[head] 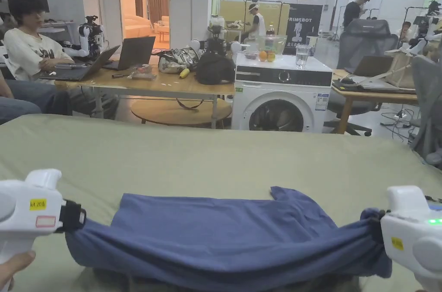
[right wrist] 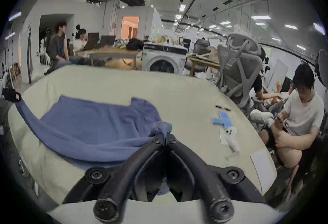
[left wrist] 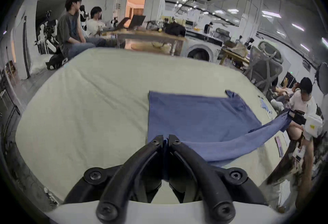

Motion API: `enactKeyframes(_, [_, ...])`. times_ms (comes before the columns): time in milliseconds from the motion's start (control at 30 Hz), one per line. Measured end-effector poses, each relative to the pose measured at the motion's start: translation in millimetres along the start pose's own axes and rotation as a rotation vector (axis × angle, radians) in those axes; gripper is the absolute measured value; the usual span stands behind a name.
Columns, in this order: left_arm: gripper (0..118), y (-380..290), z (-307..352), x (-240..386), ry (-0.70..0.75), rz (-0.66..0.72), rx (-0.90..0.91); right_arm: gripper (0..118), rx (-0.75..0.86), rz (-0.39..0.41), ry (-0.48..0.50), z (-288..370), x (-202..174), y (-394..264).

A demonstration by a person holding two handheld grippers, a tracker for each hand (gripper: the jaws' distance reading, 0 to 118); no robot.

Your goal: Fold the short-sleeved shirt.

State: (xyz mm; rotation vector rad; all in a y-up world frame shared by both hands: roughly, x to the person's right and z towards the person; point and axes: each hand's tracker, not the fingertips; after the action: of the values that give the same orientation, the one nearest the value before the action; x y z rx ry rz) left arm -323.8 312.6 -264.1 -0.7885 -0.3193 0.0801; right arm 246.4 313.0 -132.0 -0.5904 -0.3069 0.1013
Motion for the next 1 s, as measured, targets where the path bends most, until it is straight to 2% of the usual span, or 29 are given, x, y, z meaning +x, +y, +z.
enactKeyframes(233, [0,-53.4,-42.5,-9.8,0.029,0.021,-0.161,0,-0.173,0.035,0.021,-31.9,-16.7,-49.7])
enactKeyframes(367, [0,-74.5,-58.2,-18.7,0.057,0.041,-0.217,0,-0.231,0.025,0.025,-49.2,-19.1,-70.9])
enactKeyframes(667, [0,-88.1,-73.5,-25.1,0.051,0.044,-0.211,0,-0.244,-0.003,0.007,-61.9,-16.7,-85.9])
enactKeyframes(700, [1,-87.9,-74.8,-24.6,0.053,0.046,-0.208,3,-0.241,-0.006,0.003,-61.9,-18.4,-84.3])
enactKeyframes(733, [13,-99.3,-74.7,-24.1,0.056,0.055,-0.207,13,-0.233,-0.009,0.001,-60.6,-18.5,-83.7])
enactKeyframes(833, [38,-93.5,-69.0,-16.8,0.076,0.064,-0.124,49,-0.146,-0.031,0.005,-52.4,-25.0,-74.0])
enactKeyframes(933, [38,-79.3,-61.0,-4.9,0.050,0.051,-0.004,50,-0.038,-0.039,-0.006,-41.5,-35.3,-60.4])
enactKeyframes(1000, [38,-77.4,-52.5,8.1,0.040,0.012,0.100,50,0.051,-0.051,0.020,-34.6,-45.8,-51.5])
